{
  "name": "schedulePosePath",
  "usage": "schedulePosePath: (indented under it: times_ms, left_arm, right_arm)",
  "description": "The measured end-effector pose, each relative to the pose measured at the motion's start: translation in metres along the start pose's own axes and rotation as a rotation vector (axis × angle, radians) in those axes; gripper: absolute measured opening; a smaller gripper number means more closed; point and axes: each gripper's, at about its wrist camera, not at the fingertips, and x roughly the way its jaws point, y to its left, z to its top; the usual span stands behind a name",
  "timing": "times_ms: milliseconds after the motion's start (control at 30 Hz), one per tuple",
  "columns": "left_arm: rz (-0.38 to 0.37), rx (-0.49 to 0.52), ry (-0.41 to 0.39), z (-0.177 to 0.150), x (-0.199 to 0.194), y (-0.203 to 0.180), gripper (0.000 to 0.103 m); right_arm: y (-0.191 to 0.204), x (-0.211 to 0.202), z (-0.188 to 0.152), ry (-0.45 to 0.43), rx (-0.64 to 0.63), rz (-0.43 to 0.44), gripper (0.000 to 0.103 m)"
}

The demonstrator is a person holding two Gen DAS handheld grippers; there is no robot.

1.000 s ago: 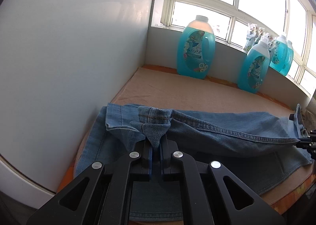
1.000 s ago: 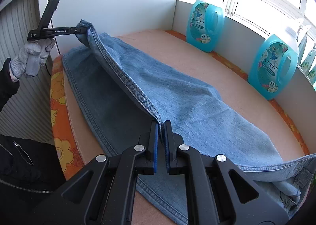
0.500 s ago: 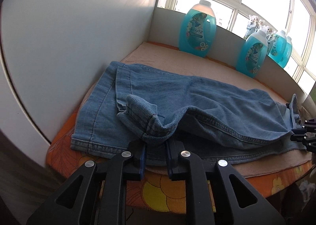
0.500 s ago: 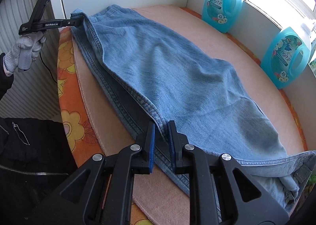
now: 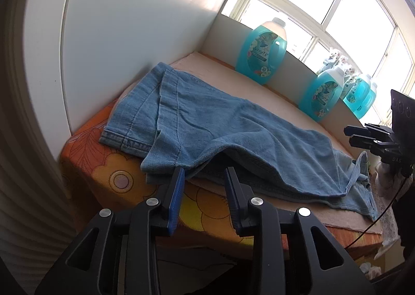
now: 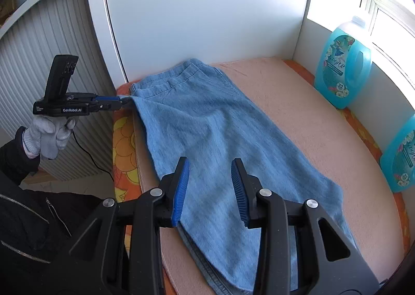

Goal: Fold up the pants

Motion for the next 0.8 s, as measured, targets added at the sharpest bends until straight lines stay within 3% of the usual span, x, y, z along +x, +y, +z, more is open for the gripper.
schedulePosePath:
  times_ms: [67,367,467,667,700,767,800]
  left_arm:
    - [0.004,-0.026,-0.004,-0.002,0.001,0.002,0.042]
    - [-0.039,-0.201,-0.019,0.000,-0.006,0.021,0.042]
    - [-0.056,-0.254,-0.032,0.002,-0.011,0.028,0.042]
    - [-0.013,-0.325,0.008,0.003,0.001,0.037,0.042]
    - [-0.010,-0.346,0.020,0.002,0.004,0.039,0.042]
    - [-0.030,-0.404,0.034,0.000,0.008,0.044,0.042]
    - [-0.042,-0.426,0.042,-0.001,0.010,0.046,0.042]
  right_arm:
    - [-0.003,0.018,0.022,-0.003,-0.022,0.018,0.036]
    - [-0.014,0.126,0.112,0.051,-0.084,0.115,0.036]
    - [-0.017,0.166,0.132,0.095,-0.079,0.174,0.036]
    - [-0.011,0.227,0.154,0.137,-0.087,0.215,0.037]
    - [-0.011,0.233,0.155,0.138,-0.084,0.229,0.039]
    - [-0.009,0.247,0.158,0.138,-0.076,0.244,0.058]
    - [-0.009,0.253,0.159,0.138,-0.075,0.249,0.059]
